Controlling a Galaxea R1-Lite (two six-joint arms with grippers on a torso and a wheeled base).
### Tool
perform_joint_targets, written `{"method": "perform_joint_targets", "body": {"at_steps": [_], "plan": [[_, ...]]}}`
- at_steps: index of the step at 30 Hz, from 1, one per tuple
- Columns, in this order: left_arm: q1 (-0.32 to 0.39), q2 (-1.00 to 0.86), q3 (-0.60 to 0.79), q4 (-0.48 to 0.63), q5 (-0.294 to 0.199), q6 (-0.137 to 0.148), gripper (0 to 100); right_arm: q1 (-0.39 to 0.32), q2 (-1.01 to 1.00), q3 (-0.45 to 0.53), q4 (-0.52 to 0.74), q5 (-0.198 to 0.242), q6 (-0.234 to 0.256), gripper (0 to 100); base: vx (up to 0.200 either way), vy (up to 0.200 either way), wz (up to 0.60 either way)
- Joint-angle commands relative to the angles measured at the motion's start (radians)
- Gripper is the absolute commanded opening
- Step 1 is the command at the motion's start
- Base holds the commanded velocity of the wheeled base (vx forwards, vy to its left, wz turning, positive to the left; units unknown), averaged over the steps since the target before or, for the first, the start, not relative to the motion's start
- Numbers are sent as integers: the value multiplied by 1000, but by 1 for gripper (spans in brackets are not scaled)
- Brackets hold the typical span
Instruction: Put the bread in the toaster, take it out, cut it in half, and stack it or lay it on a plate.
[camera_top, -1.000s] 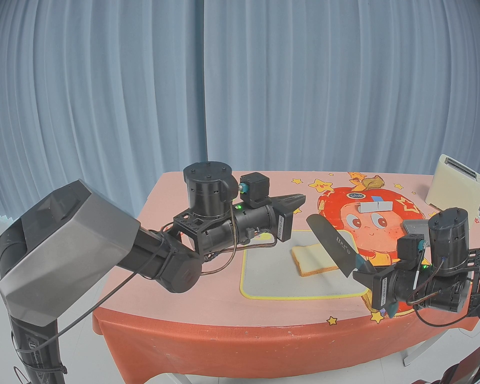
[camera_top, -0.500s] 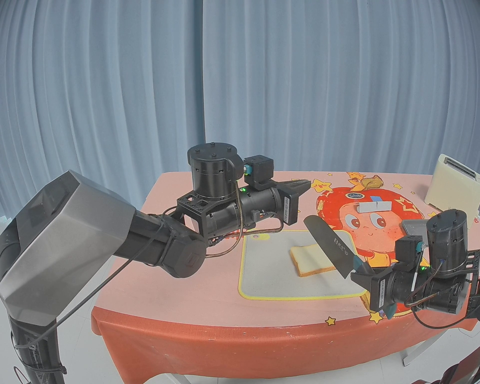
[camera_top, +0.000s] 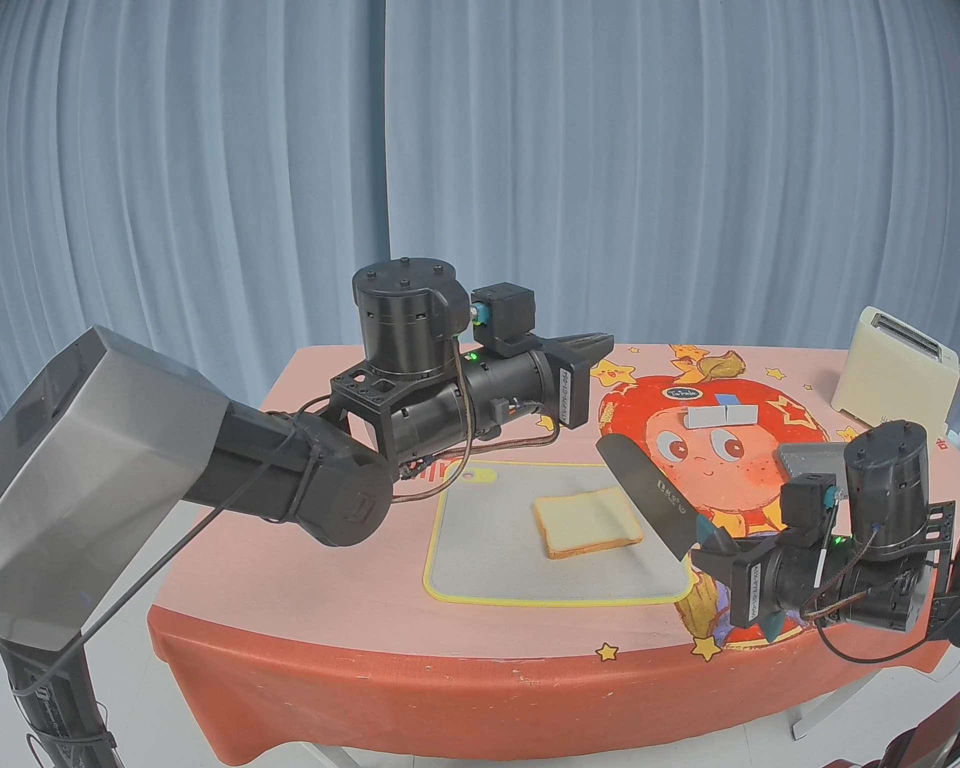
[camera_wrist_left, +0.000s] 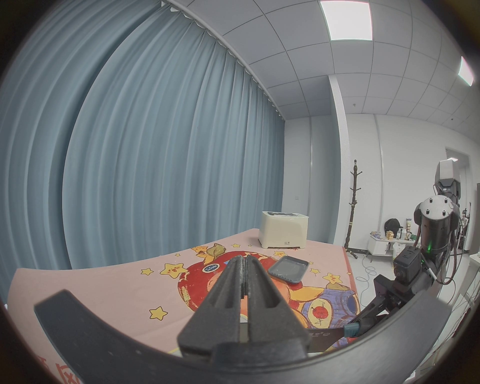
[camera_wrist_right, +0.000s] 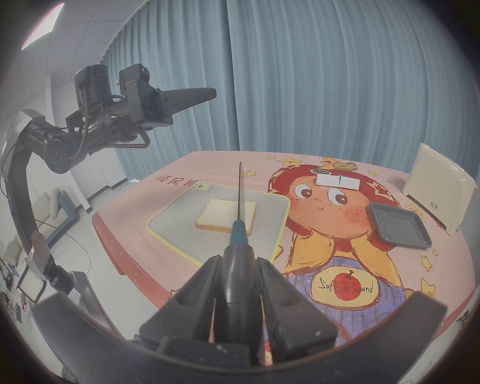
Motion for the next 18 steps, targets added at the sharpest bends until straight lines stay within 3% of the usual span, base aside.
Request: {"method": "perform_joint_targets", "body": {"at_steps": [1, 3, 5, 13, 15, 18], "plan": [[3, -26, 60, -7, 21, 39, 0, 41, 45, 1, -30, -1, 6, 0, 0, 0, 0], [3, -44, 115, -12, 44, 58, 0, 61, 56, 5, -56, -5, 6, 0, 0, 0, 0], [2, -85, 182, -10, 90, 58, 0, 70, 64, 8, -85, -14, 8, 0, 0, 0, 0], [22, -89, 153, 23, 95, 65, 0, 86, 90, 10, -102, -24, 8, 0, 0, 0, 0], [23, -79, 93, 112, 95, 111, 0, 96, 91, 8, -102, -22, 9, 0, 0, 0, 0], [26, -52, 58, 149, 92, 140, 0, 106, 94, 8, -102, -22, 12, 0, 0, 0, 0]]}}
